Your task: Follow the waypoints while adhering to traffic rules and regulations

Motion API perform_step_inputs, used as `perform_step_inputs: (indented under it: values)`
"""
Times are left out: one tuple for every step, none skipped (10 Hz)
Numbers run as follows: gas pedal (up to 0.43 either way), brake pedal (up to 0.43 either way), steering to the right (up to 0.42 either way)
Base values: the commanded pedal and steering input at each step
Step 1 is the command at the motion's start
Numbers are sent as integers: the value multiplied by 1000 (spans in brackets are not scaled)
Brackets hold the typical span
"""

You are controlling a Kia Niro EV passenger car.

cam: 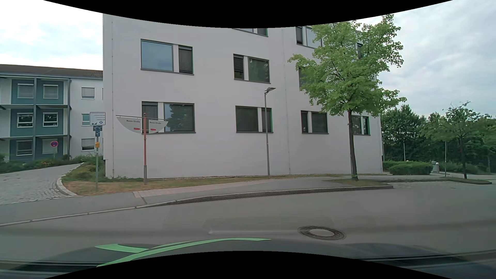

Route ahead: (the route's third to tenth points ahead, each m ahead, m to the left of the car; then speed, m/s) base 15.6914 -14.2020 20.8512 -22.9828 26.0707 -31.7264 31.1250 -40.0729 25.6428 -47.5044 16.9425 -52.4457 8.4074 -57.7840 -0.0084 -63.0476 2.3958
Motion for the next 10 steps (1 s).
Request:
perform_step_inputs:
  values:
    - [98,0,442]
    - [98,0,464]
    - [98,0,479]
    - [98,0,497]
    - [98,0,509]
    - [98,0,517]
    - [98,0,529]
    - [98,0,542]
    - [98,0,552]
    - [98,0,566]
